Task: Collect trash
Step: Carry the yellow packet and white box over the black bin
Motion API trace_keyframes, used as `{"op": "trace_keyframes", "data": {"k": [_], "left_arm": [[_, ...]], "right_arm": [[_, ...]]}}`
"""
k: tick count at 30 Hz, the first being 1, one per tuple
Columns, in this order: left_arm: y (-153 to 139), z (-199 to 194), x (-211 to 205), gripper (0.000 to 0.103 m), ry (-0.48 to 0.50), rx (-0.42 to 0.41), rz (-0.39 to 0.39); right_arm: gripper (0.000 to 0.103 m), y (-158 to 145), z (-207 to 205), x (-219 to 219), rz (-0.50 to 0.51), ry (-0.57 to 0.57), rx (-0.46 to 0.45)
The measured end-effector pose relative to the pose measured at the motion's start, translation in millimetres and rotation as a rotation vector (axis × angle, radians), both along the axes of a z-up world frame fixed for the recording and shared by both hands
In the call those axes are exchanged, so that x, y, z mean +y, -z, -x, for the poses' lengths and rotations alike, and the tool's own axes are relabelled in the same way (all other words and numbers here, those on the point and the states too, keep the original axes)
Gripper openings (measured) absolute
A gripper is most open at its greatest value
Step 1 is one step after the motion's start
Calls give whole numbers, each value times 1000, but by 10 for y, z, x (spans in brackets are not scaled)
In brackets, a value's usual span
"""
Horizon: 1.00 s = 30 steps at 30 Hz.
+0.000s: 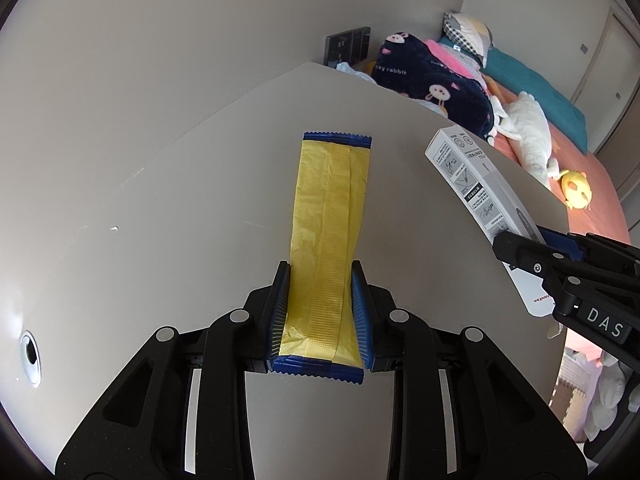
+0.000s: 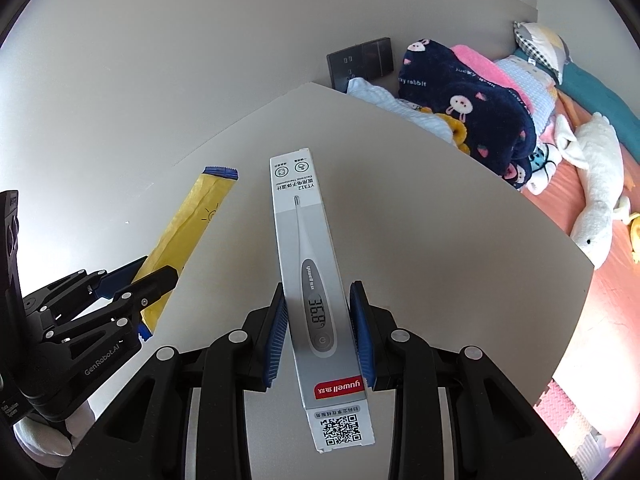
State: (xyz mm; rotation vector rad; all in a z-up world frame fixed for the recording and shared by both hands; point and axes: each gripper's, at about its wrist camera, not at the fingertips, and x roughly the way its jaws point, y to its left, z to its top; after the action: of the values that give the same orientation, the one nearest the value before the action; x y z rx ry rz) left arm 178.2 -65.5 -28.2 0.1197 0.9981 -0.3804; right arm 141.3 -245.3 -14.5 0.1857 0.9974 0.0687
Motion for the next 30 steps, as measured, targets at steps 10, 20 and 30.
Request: {"op": "trace_keyframes", "data": {"k": [10, 20, 30], "left_arm": [[-139, 350, -233, 29, 73, -14, -4], [-230, 712, -649, 29, 185, -33, 6], [-269, 1091, -1102, 29, 295, -37, 17]], "right_arm": [[33, -165, 479, -212, 6, 52, -28], [33, -289, 978, -507, 4, 133, -54], [33, -370, 1460, -835, 13, 207, -68]]}}
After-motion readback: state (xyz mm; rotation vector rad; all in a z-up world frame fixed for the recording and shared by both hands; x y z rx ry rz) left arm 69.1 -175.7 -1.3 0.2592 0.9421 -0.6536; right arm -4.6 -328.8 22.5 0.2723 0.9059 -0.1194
